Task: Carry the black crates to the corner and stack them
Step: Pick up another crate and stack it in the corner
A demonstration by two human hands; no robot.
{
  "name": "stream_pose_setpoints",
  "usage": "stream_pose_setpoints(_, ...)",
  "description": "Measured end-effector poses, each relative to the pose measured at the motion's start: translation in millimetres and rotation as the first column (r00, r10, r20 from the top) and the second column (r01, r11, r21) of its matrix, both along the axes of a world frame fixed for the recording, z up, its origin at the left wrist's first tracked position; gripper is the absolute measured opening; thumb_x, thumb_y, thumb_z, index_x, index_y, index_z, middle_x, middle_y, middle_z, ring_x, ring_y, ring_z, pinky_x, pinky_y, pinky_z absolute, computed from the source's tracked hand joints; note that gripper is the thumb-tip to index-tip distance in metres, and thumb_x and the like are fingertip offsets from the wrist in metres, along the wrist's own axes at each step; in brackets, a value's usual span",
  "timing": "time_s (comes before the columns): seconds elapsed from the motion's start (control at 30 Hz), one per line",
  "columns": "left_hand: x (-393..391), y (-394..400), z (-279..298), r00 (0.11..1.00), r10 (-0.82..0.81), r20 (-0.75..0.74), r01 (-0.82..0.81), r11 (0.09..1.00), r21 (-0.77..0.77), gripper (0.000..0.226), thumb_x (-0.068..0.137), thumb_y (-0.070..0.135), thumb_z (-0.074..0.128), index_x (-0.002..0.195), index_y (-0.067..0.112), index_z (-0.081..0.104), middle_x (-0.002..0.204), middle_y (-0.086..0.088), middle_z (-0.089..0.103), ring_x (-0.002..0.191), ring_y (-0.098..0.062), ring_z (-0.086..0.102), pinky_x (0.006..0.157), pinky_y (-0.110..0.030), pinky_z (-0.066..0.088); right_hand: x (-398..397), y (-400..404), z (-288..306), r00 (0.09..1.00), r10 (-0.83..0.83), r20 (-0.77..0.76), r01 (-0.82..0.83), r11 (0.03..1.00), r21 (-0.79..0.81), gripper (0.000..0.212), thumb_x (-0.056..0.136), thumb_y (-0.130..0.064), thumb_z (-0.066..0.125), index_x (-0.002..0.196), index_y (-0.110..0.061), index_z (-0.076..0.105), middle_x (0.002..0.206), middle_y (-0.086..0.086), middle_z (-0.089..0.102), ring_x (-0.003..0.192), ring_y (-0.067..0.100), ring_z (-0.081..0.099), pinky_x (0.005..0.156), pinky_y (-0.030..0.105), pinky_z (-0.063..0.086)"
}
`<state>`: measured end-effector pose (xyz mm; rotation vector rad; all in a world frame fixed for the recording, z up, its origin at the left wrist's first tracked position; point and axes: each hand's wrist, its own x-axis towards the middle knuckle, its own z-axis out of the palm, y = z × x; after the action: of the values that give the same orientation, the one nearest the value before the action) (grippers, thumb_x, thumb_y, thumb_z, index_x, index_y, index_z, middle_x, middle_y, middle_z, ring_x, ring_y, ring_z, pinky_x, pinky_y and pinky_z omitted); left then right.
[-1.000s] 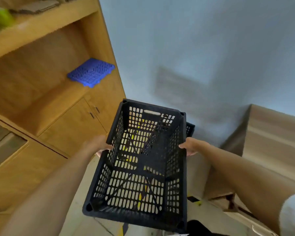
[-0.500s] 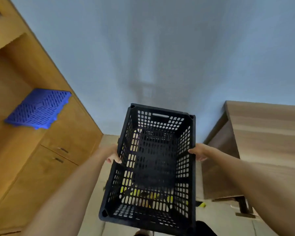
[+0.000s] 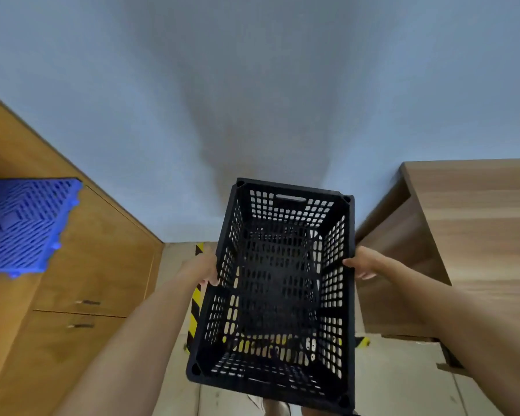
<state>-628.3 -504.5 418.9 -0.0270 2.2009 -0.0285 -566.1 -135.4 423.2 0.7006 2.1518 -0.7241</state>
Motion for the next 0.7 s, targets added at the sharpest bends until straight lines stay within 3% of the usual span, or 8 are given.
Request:
stream_pose_setpoints(0.07, -7.7, 6.8, -11.3, 1.000, -0.020, 0.011, 0.020, 1.000, -0.004, 0.043, 0.085, 0.021, 0.072, 0.119, 0.007, 0.050, 0.089, -0.003, 0.066, 0.080, -0.020, 0.067, 0.084, -0.036, 0.056, -9.4, 5.1, -12.3, 1.000, -0.012, 0.020, 0.012, 1.000, -0.005, 0.033, 0.097, -0.025, 0.052, 0.117, 0.001, 0.058, 0.107, 0.022, 0.069, 0.092, 0.032, 0.070, 0.084, 0.041, 0.059)
stream_pose_setpoints(0.17, -18.1, 16.4, -36.7, 0.998, -0.067, 0.020, 0.068, 0.997, -0.036, 0.024, 0.090, 0.016, 0.062, 0.112, 0.011, 0.053, 0.081, 0.001, 0.058, 0.083, -0.023, 0.061, 0.074, -0.032, 0.047, -28.4, 13.3, -31.6, 0.999, 0.018, 0.027, -0.018, 1.000, -0.009, 0.027, 0.098, -0.021, 0.050, 0.117, -0.001, 0.054, 0.100, 0.016, 0.066, 0.088, 0.029, 0.067, 0.082, 0.038, 0.059)
stream_pose_setpoints(0.3, -30.0, 25.0, -82.3, 0.997, -0.070, -0.027, 0.068, 0.994, -0.085, 0.027, 0.093, 0.014, 0.051, 0.119, 0.011, 0.055, 0.089, 0.001, 0.053, 0.087, -0.024, 0.057, 0.067, -0.033, 0.043, -57.7, 22.5, -66.4, 0.998, 0.070, -0.008, -0.070, 0.997, -0.044, 0.024, 0.098, -0.011, 0.048, 0.120, -0.003, 0.054, 0.114, 0.019, 0.063, 0.100, 0.032, 0.066, 0.087, 0.042, 0.057)
stream_pose_setpoints(0.4, -38.6, 33.1, -107.8, 0.996, -0.053, -0.066, 0.046, 0.994, -0.099, 0.025, 0.095, 0.016, 0.049, 0.119, 0.011, 0.053, 0.092, 0.000, 0.051, 0.089, -0.025, 0.057, 0.071, -0.033, 0.046, -82.1, 29.4, -92.2, 0.996, 0.084, -0.020, -0.085, 0.996, -0.039, 0.027, 0.097, -0.010, 0.048, 0.122, -0.001, 0.053, 0.117, 0.018, 0.063, 0.103, 0.032, 0.064, 0.091, 0.043, 0.055)
stream_pose_setpoints(0.57, -53.4, 38.5, -149.6, 0.996, 0.029, -0.084, -0.036, 0.996, -0.087, 0.031, 0.090, 0.016, 0.054, 0.121, 0.015, 0.046, 0.089, 0.002, 0.058, 0.088, -0.023, 0.061, 0.079, -0.035, 0.055, -113.9, 34.4, -128.1, 0.986, 0.162, -0.048, -0.164, 0.986, -0.035, 0.025, 0.097, -0.004, 0.042, 0.118, 0.004, 0.055, 0.113, 0.019, 0.063, 0.104, 0.034, 0.063, 0.092, 0.043, 0.053)
stream_pose_setpoints(0.7, -58.7, 37.2, -178.5, 0.995, 0.083, -0.059, -0.088, 0.990, -0.107, 0.039, 0.089, 0.014, 0.053, 0.126, 0.013, 0.041, 0.093, 0.001, 0.061, 0.085, -0.022, 0.061, 0.072, -0.034, 0.054, -128.5, 33.9, -158.9, 0.985, 0.161, -0.065, -0.164, 0.986, -0.039, 0.025, 0.096, -0.001, 0.044, 0.117, 0.005, 0.056, 0.103, 0.016, 0.063, 0.104, 0.033, 0.063, 0.093, 0.041, 0.052)
